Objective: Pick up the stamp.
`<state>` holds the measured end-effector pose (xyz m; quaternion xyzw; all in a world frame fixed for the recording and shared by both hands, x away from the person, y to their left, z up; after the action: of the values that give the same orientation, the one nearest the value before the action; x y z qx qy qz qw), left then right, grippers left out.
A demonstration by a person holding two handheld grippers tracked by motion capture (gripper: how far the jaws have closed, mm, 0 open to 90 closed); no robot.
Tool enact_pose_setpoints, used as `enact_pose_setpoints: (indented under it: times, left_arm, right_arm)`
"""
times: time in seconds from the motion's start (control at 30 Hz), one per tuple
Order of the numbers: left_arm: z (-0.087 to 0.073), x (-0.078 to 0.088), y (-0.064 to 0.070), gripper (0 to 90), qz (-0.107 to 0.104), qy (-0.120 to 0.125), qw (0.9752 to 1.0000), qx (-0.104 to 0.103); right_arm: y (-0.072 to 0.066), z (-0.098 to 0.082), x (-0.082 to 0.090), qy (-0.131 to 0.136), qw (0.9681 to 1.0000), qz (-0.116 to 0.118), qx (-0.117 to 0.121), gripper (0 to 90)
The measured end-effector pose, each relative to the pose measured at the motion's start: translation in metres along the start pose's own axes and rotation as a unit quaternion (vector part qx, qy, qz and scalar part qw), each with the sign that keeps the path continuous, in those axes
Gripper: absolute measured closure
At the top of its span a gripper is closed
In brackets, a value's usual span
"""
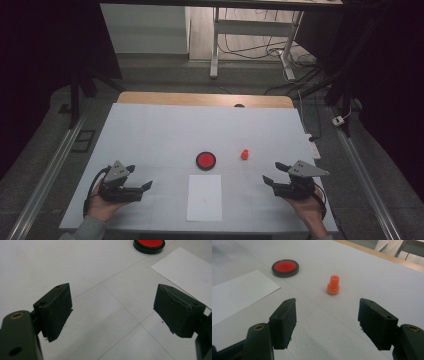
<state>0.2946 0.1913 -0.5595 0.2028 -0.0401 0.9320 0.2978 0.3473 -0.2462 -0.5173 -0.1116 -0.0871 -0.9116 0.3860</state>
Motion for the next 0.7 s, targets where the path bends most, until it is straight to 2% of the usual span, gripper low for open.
enact_pose_setpoints:
  times: [0.7]
  left_arm:
    - [-0.003, -0.001, 0.001, 15.6, -0.003, -0.006, 1.0, -0.004]
  right_arm:
    - [-0.007, 0.009, -0.037, -0.007, 1.0, -0.001, 0.002, 31.3]
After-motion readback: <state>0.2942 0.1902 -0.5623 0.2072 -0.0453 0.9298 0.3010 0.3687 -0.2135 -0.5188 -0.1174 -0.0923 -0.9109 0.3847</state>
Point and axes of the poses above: each handheld gripper's, and its own axes: x roughly backward along the jaws, z roughly out of its top, y roughly to its right, the point moved 8 cm from there along -x, roughly forward along the jaws, and after that the axes turned 14 degrees about y, right-handed, at the moved point
